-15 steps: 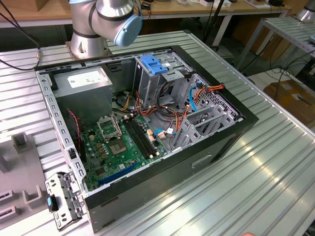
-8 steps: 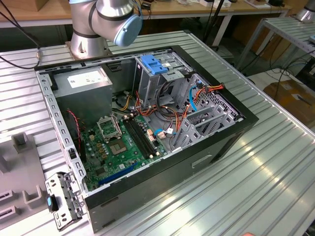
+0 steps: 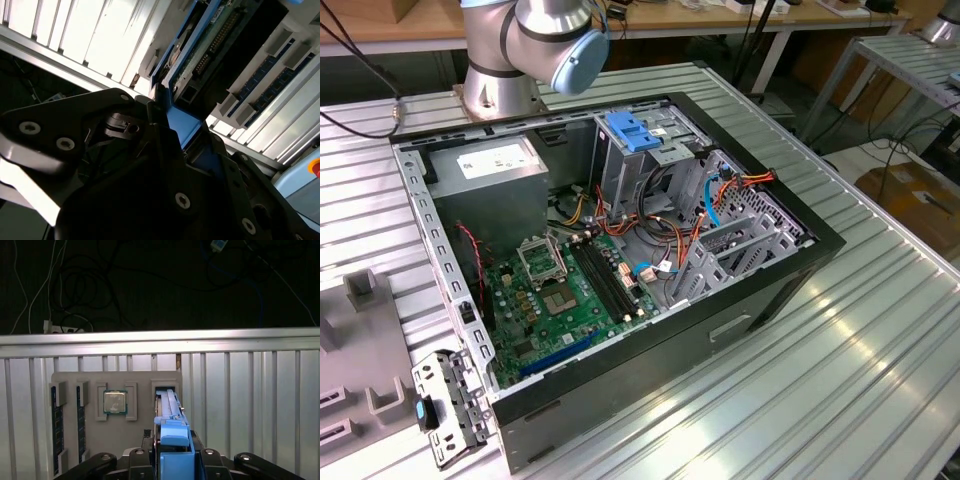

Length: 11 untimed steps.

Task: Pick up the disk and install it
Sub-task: 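Pick up the disk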

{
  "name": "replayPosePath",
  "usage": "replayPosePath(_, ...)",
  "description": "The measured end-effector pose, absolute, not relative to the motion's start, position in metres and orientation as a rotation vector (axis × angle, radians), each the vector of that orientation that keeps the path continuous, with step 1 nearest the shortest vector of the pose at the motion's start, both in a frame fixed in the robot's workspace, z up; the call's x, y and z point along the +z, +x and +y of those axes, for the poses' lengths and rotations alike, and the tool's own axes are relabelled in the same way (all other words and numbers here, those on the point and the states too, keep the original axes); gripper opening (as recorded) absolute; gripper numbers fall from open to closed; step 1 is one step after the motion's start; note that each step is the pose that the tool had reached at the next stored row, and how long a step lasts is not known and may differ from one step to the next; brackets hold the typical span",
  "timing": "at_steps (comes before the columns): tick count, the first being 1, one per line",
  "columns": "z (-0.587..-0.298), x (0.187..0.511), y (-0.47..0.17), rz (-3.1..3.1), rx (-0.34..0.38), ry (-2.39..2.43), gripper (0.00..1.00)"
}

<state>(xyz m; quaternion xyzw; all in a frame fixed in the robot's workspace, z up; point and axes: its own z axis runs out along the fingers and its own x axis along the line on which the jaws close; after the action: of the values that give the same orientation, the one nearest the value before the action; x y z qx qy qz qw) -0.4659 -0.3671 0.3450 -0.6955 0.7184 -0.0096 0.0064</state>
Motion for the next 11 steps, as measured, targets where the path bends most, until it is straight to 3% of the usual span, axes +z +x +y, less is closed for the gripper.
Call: replayPosePath(11, -0.3671, 0.3471, -0.4659, 2.248, -0.030, -2.176, 0.37)
